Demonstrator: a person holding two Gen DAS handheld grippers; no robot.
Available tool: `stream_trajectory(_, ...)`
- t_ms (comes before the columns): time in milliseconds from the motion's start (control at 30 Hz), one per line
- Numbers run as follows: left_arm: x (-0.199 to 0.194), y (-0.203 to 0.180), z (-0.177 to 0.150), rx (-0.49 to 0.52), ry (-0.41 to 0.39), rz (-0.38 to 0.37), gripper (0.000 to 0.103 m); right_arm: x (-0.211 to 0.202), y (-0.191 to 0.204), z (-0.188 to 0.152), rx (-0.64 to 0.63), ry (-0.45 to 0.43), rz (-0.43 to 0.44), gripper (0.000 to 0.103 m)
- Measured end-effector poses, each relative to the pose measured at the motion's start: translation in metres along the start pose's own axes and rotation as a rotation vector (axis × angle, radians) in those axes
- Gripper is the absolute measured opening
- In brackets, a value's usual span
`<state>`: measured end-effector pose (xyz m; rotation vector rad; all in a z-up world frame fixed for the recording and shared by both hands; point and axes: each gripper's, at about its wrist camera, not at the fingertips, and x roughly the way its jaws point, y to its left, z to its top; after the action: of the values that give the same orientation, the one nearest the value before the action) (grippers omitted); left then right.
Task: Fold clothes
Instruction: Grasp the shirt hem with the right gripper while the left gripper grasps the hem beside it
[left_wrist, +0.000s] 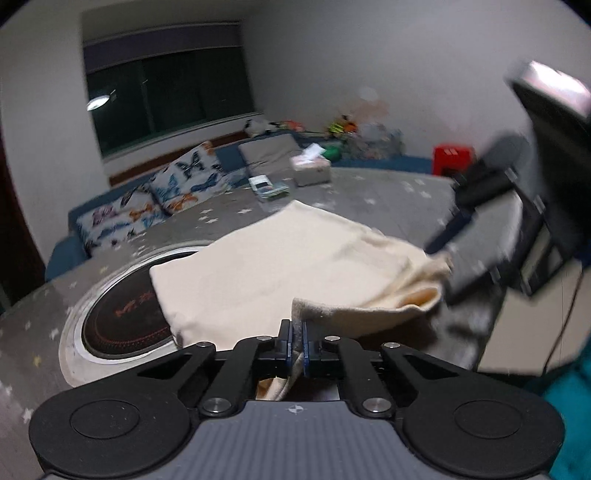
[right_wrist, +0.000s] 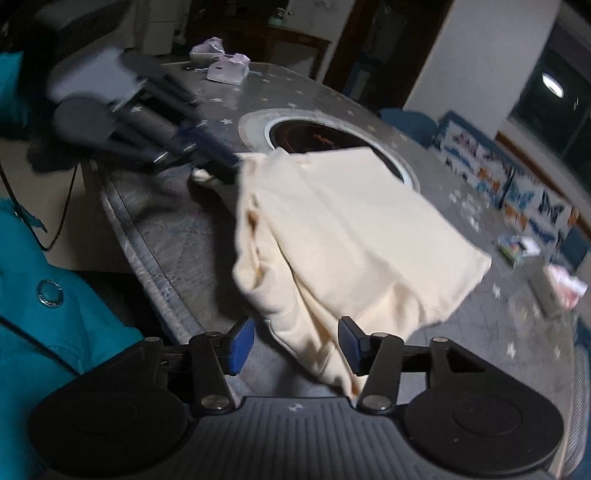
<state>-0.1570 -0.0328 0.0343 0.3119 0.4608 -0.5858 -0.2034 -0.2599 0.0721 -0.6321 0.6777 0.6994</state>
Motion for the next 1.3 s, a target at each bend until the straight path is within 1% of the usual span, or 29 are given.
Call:
stream_trajectory(100,0.01,0.008,0.006,-0.037,0.008,-0.01,0.005,0.007,0.003,0.003,-0.025,-0.028,-0.014,0.051)
stream_trajectory(167,0.017,0.011,0.009,-0.052,0.018,-0.019,0.004,0.014,0.0,0.005,-0.015,-0.041,-0.006,0.047)
stream_trajectory(233,0.021,0.015,0.01,-0.058,0.028,-0.017,0.004,0.023,-0.005,0.008,0.007,-0.044,0.008,0.041)
stream_trajectory(300,0.022,0.018,0.01,-0.065,0.04,-0.022,0.005,0.029,-0.014,0.01,0.051,-0.04,0.032,0.023)
stream_trajectory(333,0.021,0.02,0.009,-0.066,0.04,-0.025,0.005,0.031,-0.019,0.011,0.079,-0.04,0.047,0.019)
stream_trajectory(400,0.014,0.021,0.005,-0.056,0.041,-0.027,0.008,0.03,-0.029,0.013,0.128,-0.05,0.059,0.013)
stream_trajectory(433,0.01,0.021,0.003,-0.049,0.042,-0.028,0.008,0.03,-0.034,0.014,0.151,-0.055,0.065,0.012)
stream_trajectory(467,0.006,0.02,0.001,-0.035,0.043,-0.026,0.012,0.029,-0.038,0.015,0.167,-0.06,0.071,0.012)
stream_trajectory(500,0.003,0.019,-0.002,-0.018,0.044,-0.024,0.018,0.029,-0.042,0.016,0.184,-0.065,0.076,0.011)
stream_trajectory(533,-0.001,0.017,-0.004,0.0,0.044,-0.022,0.022,0.028,-0.045,0.017,0.197,-0.069,0.079,0.011)
stream_trajectory(567,-0.004,0.015,-0.006,0.018,0.044,-0.019,0.029,0.028,-0.047,0.018,0.206,-0.072,0.08,0.011)
stream_trajectory(600,-0.006,0.012,-0.009,0.04,0.045,-0.016,0.033,0.027,-0.049,0.019,0.215,-0.075,0.081,0.011)
stream_trajectory(700,-0.005,0.007,-0.016,0.091,0.062,0.001,0.037,0.029,-0.054,0.021,0.229,-0.086,0.076,0.01)
stream_trajectory(833,0.003,0.005,-0.022,0.149,0.075,0.033,0.037,0.032,-0.057,0.023,0.244,-0.092,0.072,0.01)
stream_trajectory(867,0.004,0.005,-0.024,0.165,0.076,0.038,0.035,0.032,-0.057,0.022,0.248,-0.092,0.072,0.01)
stream_trajectory(900,0.005,0.005,-0.026,0.182,0.078,0.043,0.028,0.033,-0.057,0.022,0.253,-0.092,0.072,0.01)
stream_trajectory(933,0.006,0.004,-0.027,0.195,0.076,0.048,0.023,0.033,-0.057,0.021,0.26,-0.093,0.071,0.01)
stream_trajectory(967,0.006,0.004,-0.028,0.207,0.072,0.052,0.016,0.033,-0.058,0.02,0.268,-0.095,0.07,0.01)
stream_trajectory(1000,0.005,0.004,-0.029,0.206,0.067,0.054,0.012,0.032,-0.058,0.019,0.279,-0.099,0.067,0.01)
stream_trajectory(1067,0.002,0.003,-0.027,0.189,0.054,0.057,0.01,0.028,-0.057,0.018,0.304,-0.121,0.058,0.009)
stream_trajectory(1200,-0.008,0.005,-0.019,0.136,0.022,0.048,0.008,0.013,-0.054,0.016,0.332,-0.168,0.04,0.008)
stream_trajectory(1300,-0.02,0.003,-0.013,0.121,-0.004,0.034,0.008,-0.002,-0.052,0.016,0.334,-0.2,0.022,0.008)
